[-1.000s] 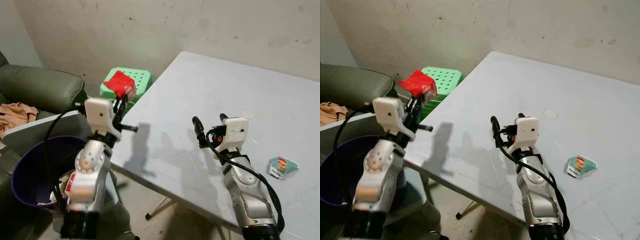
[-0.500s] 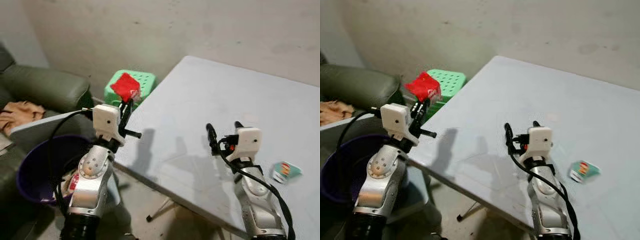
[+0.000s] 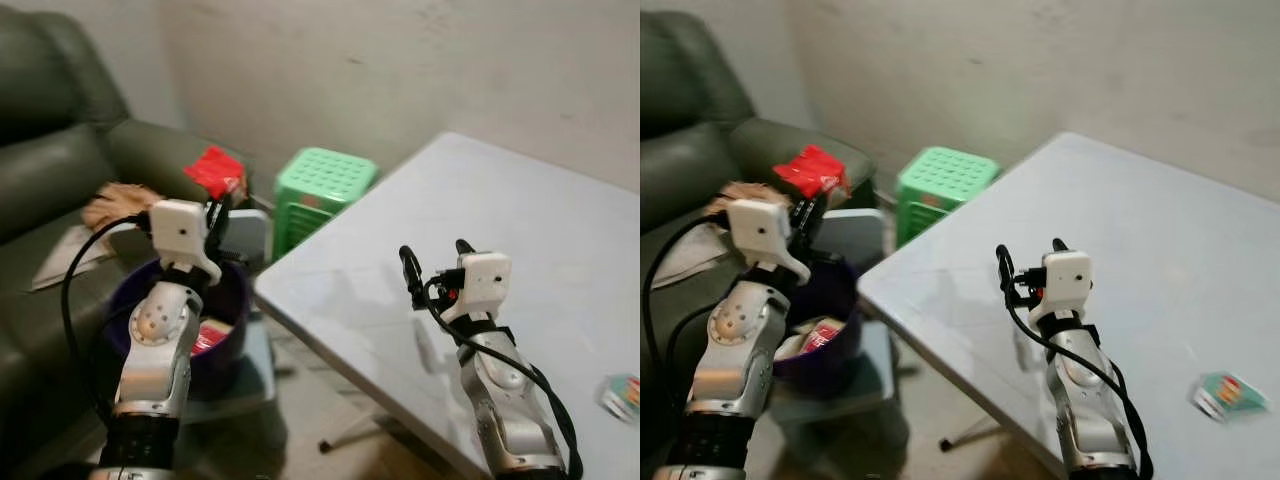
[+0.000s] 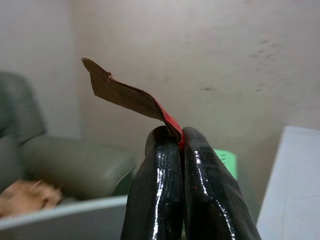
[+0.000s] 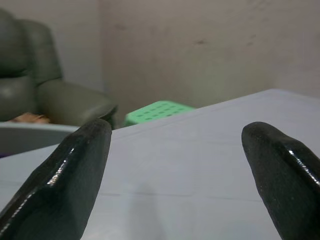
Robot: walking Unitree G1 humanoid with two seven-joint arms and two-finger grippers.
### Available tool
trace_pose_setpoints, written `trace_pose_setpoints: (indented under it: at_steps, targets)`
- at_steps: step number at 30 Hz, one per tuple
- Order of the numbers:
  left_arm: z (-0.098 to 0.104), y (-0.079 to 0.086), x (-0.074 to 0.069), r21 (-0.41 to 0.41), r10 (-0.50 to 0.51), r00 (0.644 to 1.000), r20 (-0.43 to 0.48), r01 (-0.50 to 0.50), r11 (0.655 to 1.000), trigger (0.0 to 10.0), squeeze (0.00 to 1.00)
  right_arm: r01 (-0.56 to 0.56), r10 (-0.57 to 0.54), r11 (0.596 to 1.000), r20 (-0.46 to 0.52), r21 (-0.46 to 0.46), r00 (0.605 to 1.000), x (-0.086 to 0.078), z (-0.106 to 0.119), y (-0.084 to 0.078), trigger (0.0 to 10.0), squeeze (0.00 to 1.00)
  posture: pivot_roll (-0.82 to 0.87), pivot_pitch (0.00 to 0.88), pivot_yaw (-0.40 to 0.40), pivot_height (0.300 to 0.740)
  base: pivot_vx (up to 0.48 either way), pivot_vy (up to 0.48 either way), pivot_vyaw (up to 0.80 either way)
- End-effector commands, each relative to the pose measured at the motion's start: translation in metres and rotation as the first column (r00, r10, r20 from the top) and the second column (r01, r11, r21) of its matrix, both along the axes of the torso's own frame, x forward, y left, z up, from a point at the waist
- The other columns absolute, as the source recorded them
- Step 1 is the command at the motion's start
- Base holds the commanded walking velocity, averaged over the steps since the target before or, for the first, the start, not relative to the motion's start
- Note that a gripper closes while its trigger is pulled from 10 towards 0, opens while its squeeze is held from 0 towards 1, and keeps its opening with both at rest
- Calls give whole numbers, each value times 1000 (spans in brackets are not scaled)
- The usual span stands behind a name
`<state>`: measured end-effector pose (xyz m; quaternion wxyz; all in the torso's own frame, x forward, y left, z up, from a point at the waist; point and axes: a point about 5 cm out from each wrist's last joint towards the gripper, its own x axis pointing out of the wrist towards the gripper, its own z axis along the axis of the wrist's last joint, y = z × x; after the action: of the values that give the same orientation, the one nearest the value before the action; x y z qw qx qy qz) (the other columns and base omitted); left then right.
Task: Picking trash to rubbish bin
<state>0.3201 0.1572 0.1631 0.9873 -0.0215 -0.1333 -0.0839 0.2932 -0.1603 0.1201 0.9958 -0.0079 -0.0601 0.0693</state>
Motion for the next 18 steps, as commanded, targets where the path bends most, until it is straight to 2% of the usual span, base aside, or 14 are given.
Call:
trace_pose_setpoints:
  at_steps: [1, 3, 4, 5, 8, 18]
  targets:
    - [2, -1, 1, 64, 31, 999, 15, -32, 997, 10000, 0, -8, 8, 1000, -4, 1, 1000, 2, 1, 2, 10000, 0, 74, 0, -26, 715, 0, 0, 800]
    - [2, -4, 1, 73, 21, 1000, 12, -21, 997, 10000, 0, -13, 13, 1000, -4, 2, 1000, 2, 1, 3, 10000, 0, 75, 0, -27, 715, 0, 0, 800]
    - [0, -5, 2, 28, 13, 1000, -15, -13, 1000, 10000, 0, -17, 17, 1000, -4, -1, 1000, 3, 1, 3, 10000, 0, 78, 1, -29, 715, 0, 0, 800]
    - [0, -5, 2, 16, 13, 1000, -21, -13, 1000, 10000, 0, -17, 17, 1000, -4, -1, 1000, 3, 1, 3, 10000, 0, 78, 1, -29, 715, 0, 0, 800]
    - [-2, -7, 3, 43, 23, 999, -38, -21, 999, 10000, 0, -19, 19, 1000, -4, -3, 1000, 4, 2, 2, 10000, 0, 79, 5, -34, 715, 0, 0, 800]
    - [-5, -11, 4, 38, 7, 998, -56, -4, 999, 10000, 0, -25, 25, 1000, -7, -12, 1000, 6, 3, 1, 10000, 0, 76, 12, -38, 715, 0, 0, 800]
